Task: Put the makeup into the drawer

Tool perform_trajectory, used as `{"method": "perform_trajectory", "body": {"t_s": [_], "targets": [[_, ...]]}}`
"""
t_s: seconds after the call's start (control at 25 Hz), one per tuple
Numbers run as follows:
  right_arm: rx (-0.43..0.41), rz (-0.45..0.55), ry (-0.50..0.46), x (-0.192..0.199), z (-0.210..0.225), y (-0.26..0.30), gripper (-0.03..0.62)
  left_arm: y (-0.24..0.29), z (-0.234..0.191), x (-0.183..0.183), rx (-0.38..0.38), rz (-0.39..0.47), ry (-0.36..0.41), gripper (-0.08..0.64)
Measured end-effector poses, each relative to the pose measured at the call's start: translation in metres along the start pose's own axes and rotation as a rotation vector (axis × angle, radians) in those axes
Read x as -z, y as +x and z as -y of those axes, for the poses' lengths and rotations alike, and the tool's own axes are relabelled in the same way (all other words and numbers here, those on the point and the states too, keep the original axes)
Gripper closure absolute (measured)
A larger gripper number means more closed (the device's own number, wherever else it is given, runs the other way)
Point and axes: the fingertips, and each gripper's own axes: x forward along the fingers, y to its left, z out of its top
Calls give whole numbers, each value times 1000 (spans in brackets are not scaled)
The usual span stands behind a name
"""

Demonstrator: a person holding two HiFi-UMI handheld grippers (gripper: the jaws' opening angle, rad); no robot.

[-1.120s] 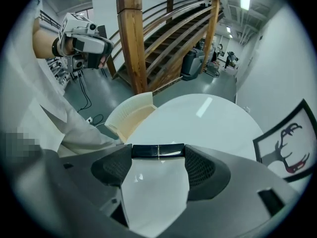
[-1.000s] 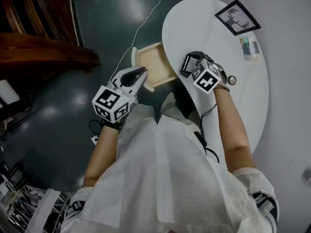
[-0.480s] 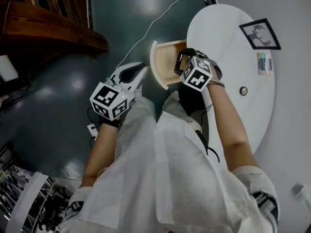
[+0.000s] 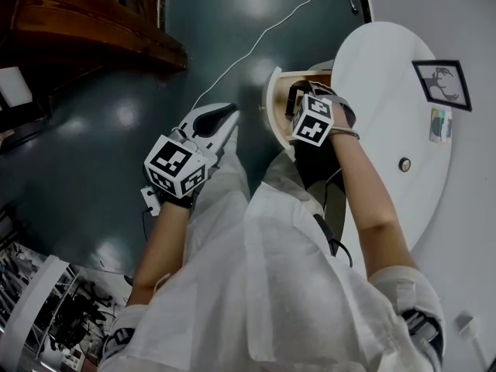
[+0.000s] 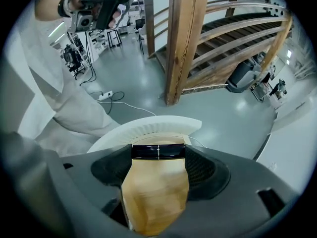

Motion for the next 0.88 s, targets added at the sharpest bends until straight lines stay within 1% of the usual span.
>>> {"method": "perform_trajectory", "body": {"t_s": [0.16,0.36,0.52,0.68,0.8,0.88], "targets": [[-13,-30,-17,2,1,29,288,-6,-10,4,-4,5,-10,525],[-25,-105,-68,9,1,64,288,-10,-21,11,-13,2,-25,525],[-51,-131,-53,12,1,87,288,-11,-27,19,-14,-4,-34,525],[-59,-203,-73,26,1,109,288,-10,-33,25,-12,-11,-47,525],[-71,-205,-75,30,2,126,288,-8,-35,26,-11,-15,-52,525],[-93,-168,-66,30,0,133,288,-6,-36,27,-11,-15,-56,525]]}}
